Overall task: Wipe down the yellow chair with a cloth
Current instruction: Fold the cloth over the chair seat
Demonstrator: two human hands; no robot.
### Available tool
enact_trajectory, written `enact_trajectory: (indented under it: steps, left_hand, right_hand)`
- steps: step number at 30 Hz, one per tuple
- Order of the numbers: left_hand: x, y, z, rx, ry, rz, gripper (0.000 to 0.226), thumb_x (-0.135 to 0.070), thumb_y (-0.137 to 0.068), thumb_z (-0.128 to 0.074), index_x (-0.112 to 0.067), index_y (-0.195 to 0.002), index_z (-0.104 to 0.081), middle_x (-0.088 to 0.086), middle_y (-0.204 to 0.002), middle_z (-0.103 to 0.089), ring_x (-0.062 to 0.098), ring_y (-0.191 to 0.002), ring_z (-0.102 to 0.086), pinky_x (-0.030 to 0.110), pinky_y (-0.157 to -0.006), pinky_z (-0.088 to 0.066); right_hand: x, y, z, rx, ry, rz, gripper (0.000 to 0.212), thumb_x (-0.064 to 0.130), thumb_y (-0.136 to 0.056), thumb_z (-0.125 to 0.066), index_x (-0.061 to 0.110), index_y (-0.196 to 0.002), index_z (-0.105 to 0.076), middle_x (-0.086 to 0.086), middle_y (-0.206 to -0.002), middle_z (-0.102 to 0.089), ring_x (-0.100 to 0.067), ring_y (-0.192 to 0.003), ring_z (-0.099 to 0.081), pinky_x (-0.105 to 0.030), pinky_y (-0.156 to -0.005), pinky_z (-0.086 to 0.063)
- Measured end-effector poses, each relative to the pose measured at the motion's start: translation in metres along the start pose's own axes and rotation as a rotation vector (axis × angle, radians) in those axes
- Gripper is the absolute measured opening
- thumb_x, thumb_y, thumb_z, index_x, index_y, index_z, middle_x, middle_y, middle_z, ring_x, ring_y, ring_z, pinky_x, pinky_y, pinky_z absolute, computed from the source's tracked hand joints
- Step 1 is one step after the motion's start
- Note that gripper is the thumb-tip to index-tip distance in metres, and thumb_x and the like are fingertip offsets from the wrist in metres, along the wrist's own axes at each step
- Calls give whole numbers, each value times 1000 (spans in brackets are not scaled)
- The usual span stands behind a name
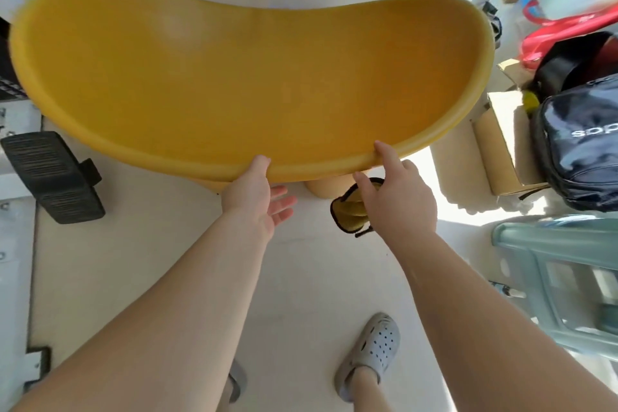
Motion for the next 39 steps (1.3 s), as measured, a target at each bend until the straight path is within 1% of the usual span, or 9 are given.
enact_trajectory:
  steps: [5,9,16,21,26,29,33,36,39]
  left_hand:
    - [-3,-3,-7,3,148,6,20,-27,-94,-59,-15,-110,-60,16,-103,-72,26,-75,-76,34,-54,-59]
    - [6,-1,7,14,108,21,18,-24,-93,-61,-13,-107,-61,18,-102,-72,27,-73,-77,35,-55,-61]
    - [16,2,57,29,-84,5,13,-20,-93,-60,-12,-103,-63,15,-90,-72,31,-73,-74,35,-58,-60]
    - [4,-6,92,1,-262,-31,13,-17,-88,-61,-10,-98,-63,15,-85,-71,30,-64,-71,30,-45,-54]
    - [-27,-17,117,-16,-489,-102,13,-17,-87,-63,-12,-98,-61,9,-80,-69,19,-46,-67,25,-41,-52]
    - [-46,-21,123,-14,-576,-210,17,-19,-88,-64,-14,-105,-63,3,-86,-69,20,-63,-70,27,-48,-51]
    - [-48,-13,126,47,-581,-362,26,-36,-93,-67,-21,-114,-63,-2,-103,-69,20,-89,-68,31,-65,-52]
    - [-15,9,138,-35,-506,-358,61,-51,-86,-72,-28,-138,-50,-6,-116,-63,17,-100,-64,37,-78,-56]
    - [24,32,149,-154,-483,-333,68,-58,-85,-69,-28,-142,-47,-6,-120,-61,20,-105,-62,46,-93,-55]
  right_hand:
    - [1,-10,10,-33,210,92,47,57,-87,-70,29,-121,-56,-2,-112,-43,-29,-69,-56,-31,-56,-39]
    - [7,0,16,36,318,139,47,58,-83,-73,21,-96,-47,-4,-123,-38,-30,-62,-53,-28,-51,-30]
    - [22,72,3,233,451,163,47,62,-91,-61,21,-86,-37,4,-89,-36,-19,-54,-38,-32,-50,-28]
    - [47,115,-20,419,473,156,37,55,-99,-53,20,-92,-43,3,-89,-39,-21,-66,-44,-33,-57,-36]
    - [73,149,-51,592,325,170,32,46,-96,-60,20,-91,-42,3,-90,-41,-23,-78,-47,-33,-64,-38]
    - [89,167,-68,660,195,164,33,48,-92,-65,21,-87,-47,4,-87,-46,-23,-78,-51,-32,-60,-37]
    - [105,161,-69,765,67,182,35,53,-94,-60,25,-113,-68,2,-102,-69,-21,-89,-64,-34,-70,-55]
    - [124,132,-58,662,101,283,28,42,-103,-49,25,-111,-71,1,-98,-72,-22,-86,-65,-40,-72,-59]
    - [151,81,-46,431,285,435,33,24,-103,-47,30,-135,-56,0,-117,-63,-28,-93,-65,-41,-71,-58]
Point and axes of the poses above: each hand's wrist, its own y-axis away from the middle knuckle, its own z-axis out of the back of the hand, x = y × z, the point moved 4 cm from there along -y, towards the middle knuckle
